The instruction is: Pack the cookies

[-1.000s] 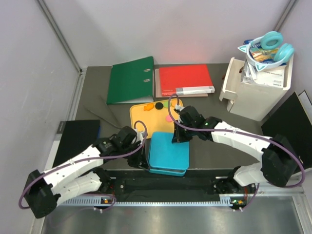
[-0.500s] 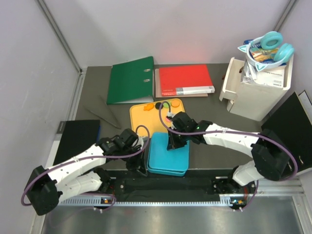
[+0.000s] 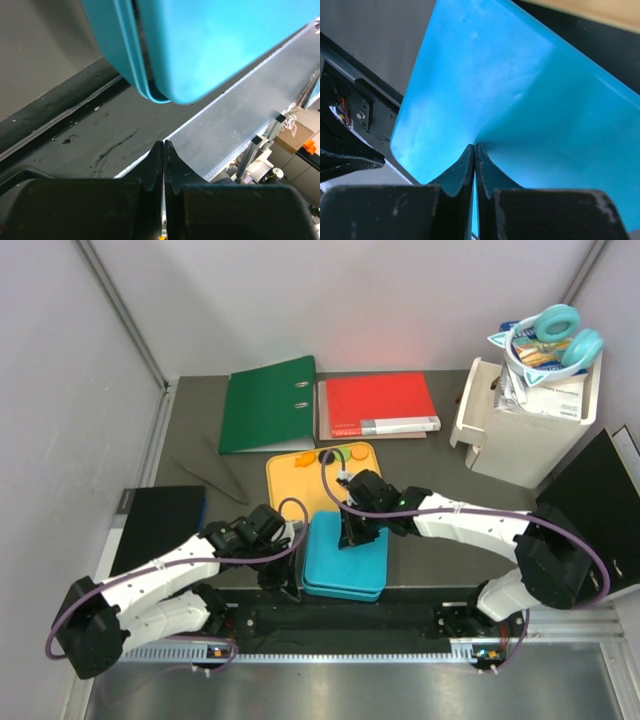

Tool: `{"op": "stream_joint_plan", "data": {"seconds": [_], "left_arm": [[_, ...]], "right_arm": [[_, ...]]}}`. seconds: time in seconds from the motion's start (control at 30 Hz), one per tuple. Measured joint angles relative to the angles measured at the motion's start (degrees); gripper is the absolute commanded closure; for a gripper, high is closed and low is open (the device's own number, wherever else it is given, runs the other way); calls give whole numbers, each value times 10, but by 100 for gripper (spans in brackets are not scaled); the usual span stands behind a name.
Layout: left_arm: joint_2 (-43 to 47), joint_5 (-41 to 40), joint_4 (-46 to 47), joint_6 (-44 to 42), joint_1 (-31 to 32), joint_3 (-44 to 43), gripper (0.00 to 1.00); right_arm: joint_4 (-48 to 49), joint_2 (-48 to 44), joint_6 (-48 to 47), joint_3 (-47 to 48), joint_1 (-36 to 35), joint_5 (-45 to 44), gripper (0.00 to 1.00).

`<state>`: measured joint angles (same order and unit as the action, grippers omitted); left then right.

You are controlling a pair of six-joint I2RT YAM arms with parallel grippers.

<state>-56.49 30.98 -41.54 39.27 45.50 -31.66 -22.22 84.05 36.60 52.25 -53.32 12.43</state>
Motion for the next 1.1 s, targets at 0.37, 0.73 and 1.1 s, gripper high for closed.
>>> {"op": "stream_joint_plan", "data": {"seconds": [0.37,0.73,1.1], "left_arm": [[-17,-22,-2,3,0,0,100],[-29,-38,43,59,0,20,100],[-11,-61,59,89,0,39,100]], "right_arm": [[-90,-72,-17,86,32,-65,100],[-168,-9,-49,98,186,-138,100],[-175,29,-56,89,186,-157,100]]}}
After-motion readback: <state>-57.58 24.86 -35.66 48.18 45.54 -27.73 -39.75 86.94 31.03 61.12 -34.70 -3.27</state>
